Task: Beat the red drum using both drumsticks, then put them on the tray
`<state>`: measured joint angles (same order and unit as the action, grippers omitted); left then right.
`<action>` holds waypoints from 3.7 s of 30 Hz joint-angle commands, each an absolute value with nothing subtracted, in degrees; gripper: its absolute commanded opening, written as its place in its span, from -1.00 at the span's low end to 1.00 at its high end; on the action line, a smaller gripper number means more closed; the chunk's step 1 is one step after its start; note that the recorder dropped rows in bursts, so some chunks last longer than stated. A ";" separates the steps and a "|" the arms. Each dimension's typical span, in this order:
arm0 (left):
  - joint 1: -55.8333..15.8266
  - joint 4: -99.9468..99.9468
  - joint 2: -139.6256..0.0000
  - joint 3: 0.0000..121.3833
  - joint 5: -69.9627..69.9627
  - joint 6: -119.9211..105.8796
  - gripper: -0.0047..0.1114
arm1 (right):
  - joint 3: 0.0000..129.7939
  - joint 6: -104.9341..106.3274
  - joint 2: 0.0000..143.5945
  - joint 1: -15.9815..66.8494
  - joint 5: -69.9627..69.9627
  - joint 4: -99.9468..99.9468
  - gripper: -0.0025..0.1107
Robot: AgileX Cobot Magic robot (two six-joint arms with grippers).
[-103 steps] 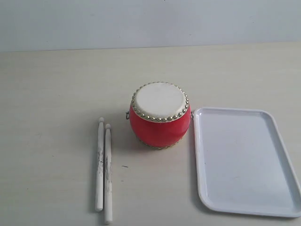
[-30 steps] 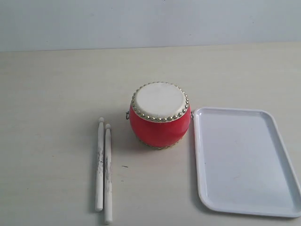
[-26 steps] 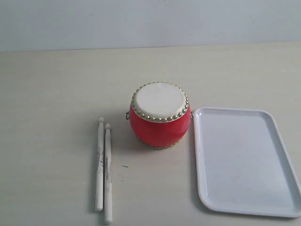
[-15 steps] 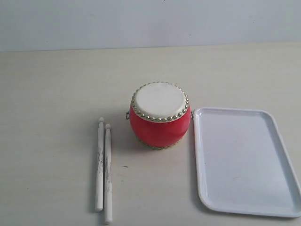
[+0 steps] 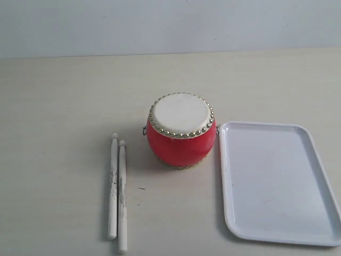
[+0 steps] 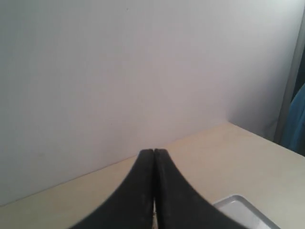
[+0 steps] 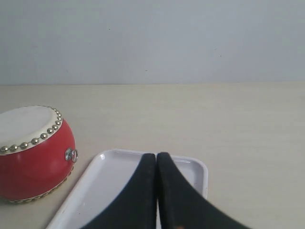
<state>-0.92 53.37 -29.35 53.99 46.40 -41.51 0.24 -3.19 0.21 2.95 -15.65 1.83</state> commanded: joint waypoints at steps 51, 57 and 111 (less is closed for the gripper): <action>-43.90 -20.15 -86.03 61.20 44.52 34.25 -0.92 | 0.00 -3.06 0.00 2.67 -15.10 1.80 -0.96; -43.76 -20.22 -88.95 58.60 43.10 35.14 -0.91 | 0.00 -3.06 0.00 2.67 -15.10 1.80 -0.96; -41.42 -9.66 -98.22 36.85 7.11 39.37 -0.29 | 0.00 -3.06 0.00 2.67 -15.10 1.80 -0.96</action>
